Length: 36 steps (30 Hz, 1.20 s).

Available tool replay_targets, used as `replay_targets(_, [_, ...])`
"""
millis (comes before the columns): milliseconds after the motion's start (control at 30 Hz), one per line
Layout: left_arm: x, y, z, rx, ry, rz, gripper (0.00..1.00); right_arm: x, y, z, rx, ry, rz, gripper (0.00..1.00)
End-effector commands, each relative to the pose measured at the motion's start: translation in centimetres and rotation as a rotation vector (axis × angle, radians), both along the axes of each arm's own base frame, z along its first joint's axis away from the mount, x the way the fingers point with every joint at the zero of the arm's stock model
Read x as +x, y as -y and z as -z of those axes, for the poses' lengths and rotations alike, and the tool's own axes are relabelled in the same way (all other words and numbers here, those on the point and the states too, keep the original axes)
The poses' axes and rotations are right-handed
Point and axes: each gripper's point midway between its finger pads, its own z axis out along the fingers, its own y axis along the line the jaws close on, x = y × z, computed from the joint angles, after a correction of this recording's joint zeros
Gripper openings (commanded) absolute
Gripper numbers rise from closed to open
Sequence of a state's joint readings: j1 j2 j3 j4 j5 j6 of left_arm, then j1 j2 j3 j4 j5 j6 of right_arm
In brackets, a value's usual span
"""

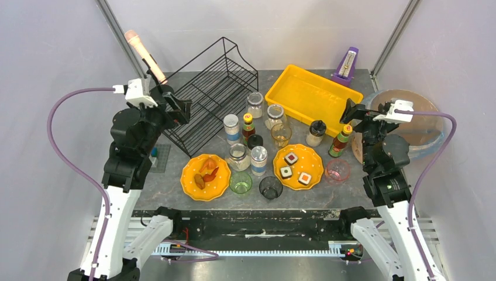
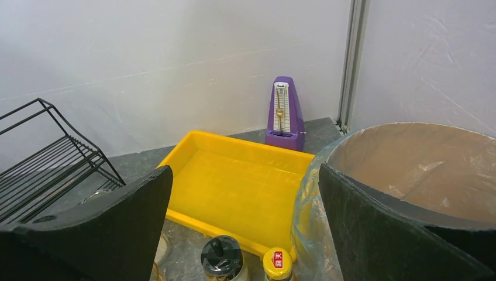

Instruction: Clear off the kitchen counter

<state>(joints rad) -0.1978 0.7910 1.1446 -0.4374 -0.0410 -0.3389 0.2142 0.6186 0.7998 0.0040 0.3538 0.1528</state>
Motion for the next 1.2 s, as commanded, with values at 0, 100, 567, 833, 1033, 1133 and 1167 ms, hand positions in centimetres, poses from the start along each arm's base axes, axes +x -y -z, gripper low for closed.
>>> replay_targets(0, [0.5, 1.7, -0.3, -0.005, 0.017, 0.093, 1.0, -0.3, -0.3, -0.3, 0.011, 0.021, -0.016, 0.98])
replay_targets(100, [1.1, 3.0, 0.5, -0.036, -0.022, 0.147, 1.0, -0.1, -0.6, 0.3, 0.032, 0.022, -0.029, 0.98])
replay_targets(567, [4.1, 14.2, 6.3, 0.062, -0.224, 0.37, 1.0, 0.9, -2.6, 4.5, 0.08, -0.037, -0.124, 0.98])
replay_targets(833, [6.1, 17.8, 9.0, 0.165, -0.229, 0.333, 0.98, 1.2, -3.4, 4.8, 0.073, -0.041, -0.163, 0.98])
replay_targets(1033, [7.1, 20.0, 11.8, 0.233, -0.257, 0.323, 0.97, 1.2, -3.8, 4.8, 0.062, -0.046, -0.18, 0.98])
replay_targets(1133, [7.5, 20.7, 12.7, 0.249, -0.27, 0.323, 0.92, 1.3, -3.8, 5.1, 0.061, -0.053, -0.178, 0.98])
replay_targets(1167, [7.7, 20.9, 13.0, 0.258, -0.274, 0.322, 0.89, 1.3, -3.8, 5.2, 0.06, -0.056, -0.18, 0.98])
